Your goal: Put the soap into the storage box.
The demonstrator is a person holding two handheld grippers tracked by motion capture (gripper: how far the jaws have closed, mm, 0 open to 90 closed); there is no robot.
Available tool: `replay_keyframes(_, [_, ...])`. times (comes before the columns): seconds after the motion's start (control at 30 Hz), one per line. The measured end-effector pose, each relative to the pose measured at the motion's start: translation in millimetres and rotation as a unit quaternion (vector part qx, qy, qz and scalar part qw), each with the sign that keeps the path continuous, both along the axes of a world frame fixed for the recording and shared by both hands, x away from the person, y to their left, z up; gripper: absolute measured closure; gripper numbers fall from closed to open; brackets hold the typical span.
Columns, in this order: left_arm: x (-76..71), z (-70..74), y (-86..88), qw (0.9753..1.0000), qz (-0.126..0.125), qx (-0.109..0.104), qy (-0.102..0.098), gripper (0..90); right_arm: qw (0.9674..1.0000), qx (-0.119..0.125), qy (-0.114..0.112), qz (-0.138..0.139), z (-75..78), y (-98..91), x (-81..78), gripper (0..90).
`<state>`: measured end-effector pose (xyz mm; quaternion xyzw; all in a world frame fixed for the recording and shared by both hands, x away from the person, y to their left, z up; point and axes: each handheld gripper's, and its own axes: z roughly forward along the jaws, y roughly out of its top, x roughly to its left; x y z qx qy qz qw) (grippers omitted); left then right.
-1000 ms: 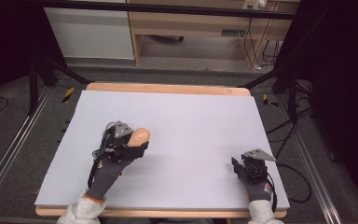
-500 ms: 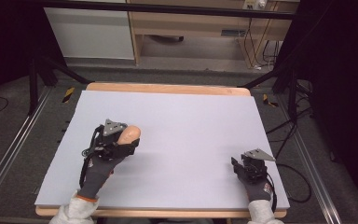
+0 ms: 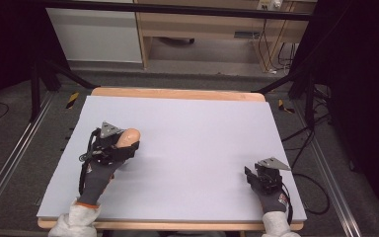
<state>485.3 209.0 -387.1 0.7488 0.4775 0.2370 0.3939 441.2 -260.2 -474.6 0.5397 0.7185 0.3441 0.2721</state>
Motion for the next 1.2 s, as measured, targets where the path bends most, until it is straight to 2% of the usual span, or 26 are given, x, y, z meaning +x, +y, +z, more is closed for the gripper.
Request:
replay_keyframes(0.97, [25.6,-21.2,18.4,0.9984,0.048,0.022,0.023,31.9,1.0000,-0.001,-0.002,0.002,0.2,0.3,0.0,55.3])
replay_keyframes(1.2, [28.0,-26.4,19.2,0.9980,0.052,0.025,0.028,31.9,1.0000,-0.001,-0.001,0.002,0.1,0.8,0.0,55.2])
